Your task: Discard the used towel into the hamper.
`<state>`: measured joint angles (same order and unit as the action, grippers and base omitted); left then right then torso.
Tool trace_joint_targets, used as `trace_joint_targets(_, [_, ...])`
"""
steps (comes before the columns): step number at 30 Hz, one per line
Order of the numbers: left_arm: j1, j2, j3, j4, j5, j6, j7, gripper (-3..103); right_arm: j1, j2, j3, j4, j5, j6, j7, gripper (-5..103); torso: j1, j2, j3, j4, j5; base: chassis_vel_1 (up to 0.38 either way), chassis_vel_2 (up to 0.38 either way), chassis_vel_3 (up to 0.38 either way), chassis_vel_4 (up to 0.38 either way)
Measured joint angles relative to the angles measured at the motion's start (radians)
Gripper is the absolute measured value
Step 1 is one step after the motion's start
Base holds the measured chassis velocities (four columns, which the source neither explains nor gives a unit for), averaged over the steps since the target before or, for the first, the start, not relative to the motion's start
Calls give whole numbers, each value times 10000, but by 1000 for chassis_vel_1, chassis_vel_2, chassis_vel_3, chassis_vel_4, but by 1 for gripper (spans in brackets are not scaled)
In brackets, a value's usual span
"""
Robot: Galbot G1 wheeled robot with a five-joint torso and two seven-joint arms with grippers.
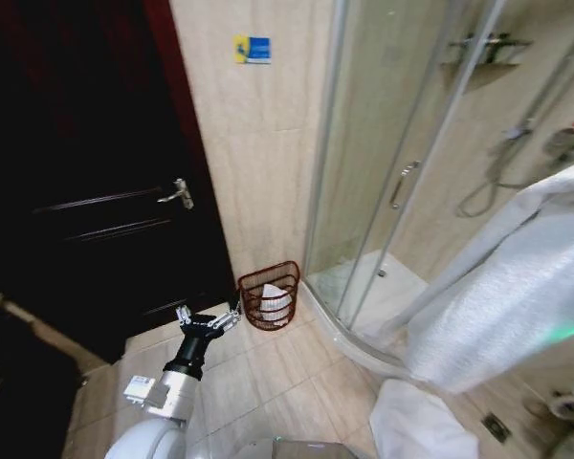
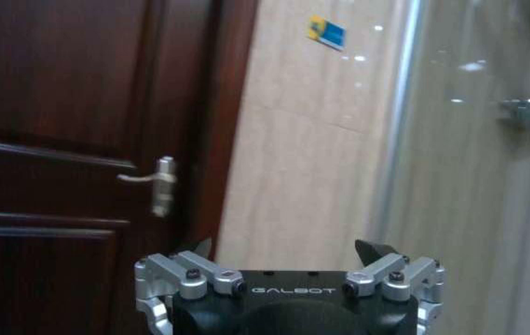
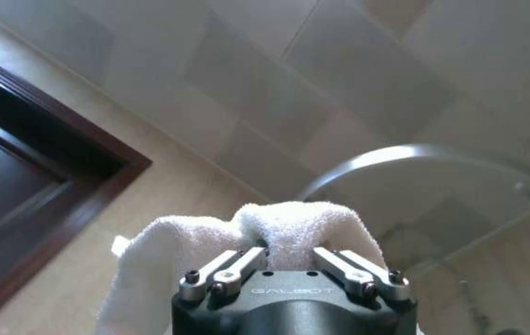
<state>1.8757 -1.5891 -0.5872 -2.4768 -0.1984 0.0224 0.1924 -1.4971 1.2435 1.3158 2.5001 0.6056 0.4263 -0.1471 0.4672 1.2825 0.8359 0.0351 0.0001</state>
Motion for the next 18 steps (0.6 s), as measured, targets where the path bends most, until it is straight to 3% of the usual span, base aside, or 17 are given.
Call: trace_joint_targets(18, [0, 0, -1, 0, 0, 1, 0, 100, 89, 30, -687, 0, -213, -59, -289, 8, 0, 1, 0, 0, -3, 128, 127, 128, 121])
